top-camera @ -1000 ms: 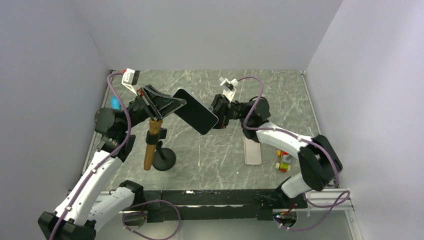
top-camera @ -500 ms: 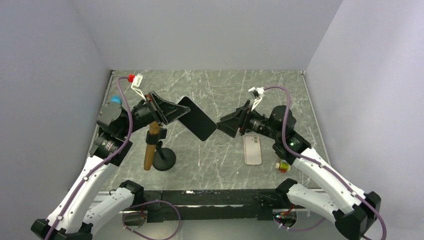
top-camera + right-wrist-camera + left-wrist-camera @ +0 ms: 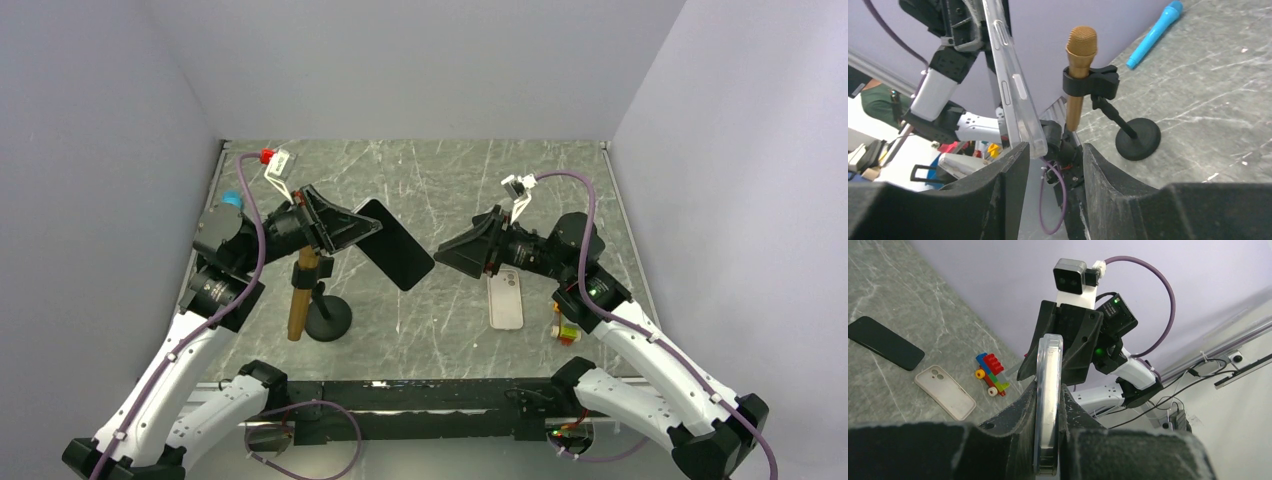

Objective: Take the phone out of the phone case
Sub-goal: Remove the phone case from the phone.

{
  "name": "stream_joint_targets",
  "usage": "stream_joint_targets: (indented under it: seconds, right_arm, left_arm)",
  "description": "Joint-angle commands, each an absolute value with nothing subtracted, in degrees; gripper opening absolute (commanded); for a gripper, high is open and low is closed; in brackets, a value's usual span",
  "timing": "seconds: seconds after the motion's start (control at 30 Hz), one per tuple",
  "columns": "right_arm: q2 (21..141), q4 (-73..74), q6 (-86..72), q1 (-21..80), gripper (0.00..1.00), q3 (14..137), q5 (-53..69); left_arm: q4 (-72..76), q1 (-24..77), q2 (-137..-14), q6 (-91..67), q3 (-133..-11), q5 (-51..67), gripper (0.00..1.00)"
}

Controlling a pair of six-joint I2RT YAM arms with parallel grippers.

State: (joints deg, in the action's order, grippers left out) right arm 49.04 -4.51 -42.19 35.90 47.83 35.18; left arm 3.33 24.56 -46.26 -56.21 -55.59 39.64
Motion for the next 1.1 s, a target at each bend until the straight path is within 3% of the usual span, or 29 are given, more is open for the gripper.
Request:
stream_joint_targets:
  seconds: [0.0, 0.27, 0.63, 0.83, 1.07]
  right_arm:
    - [47.92, -8.24, -43.66, 37.03, 0.47, 48.93, 37.43]
    - [47.62, -9.47, -43.77, 40.57, 0.46, 48.66, 36.68]
    - [50.73, -8.83, -41.60, 46.26, 0.28, 50.79, 34.74]
    - [48.22, -2.99, -39.39, 46.87, 0.46, 52.39, 29.90]
    - [48.41, -4.67, -40.60, 47.79, 0.47, 51.47, 30.94]
  left_arm:
    - [5.97, 24.43, -45.13, -55.82, -58.31, 40.70, 0.00]
    - [6.11, 24.43, -45.72, -55.75, -58.87, 40.57, 0.00]
    - [5.36, 24.37, -45.97, -55.28, -59.92, 40.61, 0.00]
    - [2.46, 24.43, -45.54, -53.36, -60.84, 39.61, 0.00]
    - [1.35, 24.42, -45.63, -52.82, -61.38, 37.88, 0.00]
